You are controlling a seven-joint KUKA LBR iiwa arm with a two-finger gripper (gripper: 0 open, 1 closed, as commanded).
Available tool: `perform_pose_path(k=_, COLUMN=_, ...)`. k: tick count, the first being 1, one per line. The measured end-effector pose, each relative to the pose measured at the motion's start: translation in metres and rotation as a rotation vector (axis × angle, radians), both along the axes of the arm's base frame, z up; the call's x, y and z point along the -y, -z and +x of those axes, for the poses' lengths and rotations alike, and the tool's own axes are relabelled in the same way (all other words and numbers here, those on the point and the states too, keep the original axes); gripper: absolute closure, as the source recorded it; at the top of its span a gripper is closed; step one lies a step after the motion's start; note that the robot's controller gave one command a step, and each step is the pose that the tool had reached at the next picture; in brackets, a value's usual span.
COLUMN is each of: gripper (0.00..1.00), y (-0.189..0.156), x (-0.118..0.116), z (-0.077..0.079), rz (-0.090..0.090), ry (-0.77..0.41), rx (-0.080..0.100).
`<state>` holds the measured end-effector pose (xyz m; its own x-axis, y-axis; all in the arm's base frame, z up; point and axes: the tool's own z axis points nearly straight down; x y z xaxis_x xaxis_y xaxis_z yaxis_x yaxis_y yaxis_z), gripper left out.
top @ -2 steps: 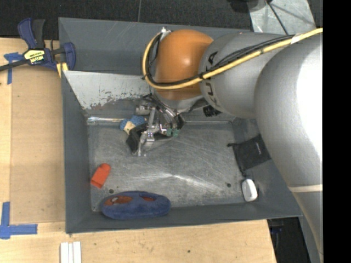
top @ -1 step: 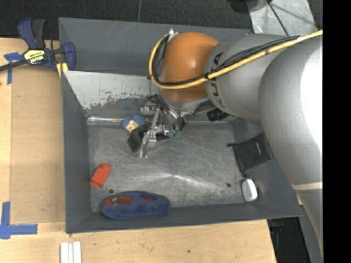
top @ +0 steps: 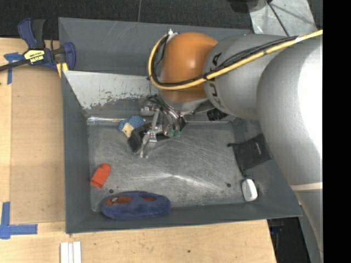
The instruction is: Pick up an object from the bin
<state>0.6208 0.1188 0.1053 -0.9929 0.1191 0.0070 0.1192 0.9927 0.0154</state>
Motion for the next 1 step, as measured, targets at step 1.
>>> perform_pose_path(k=1, gripper=0.00, y=0.0002, x=0.0013, z=0.0007, rz=0.000, ry=-0.002, rx=0.002)
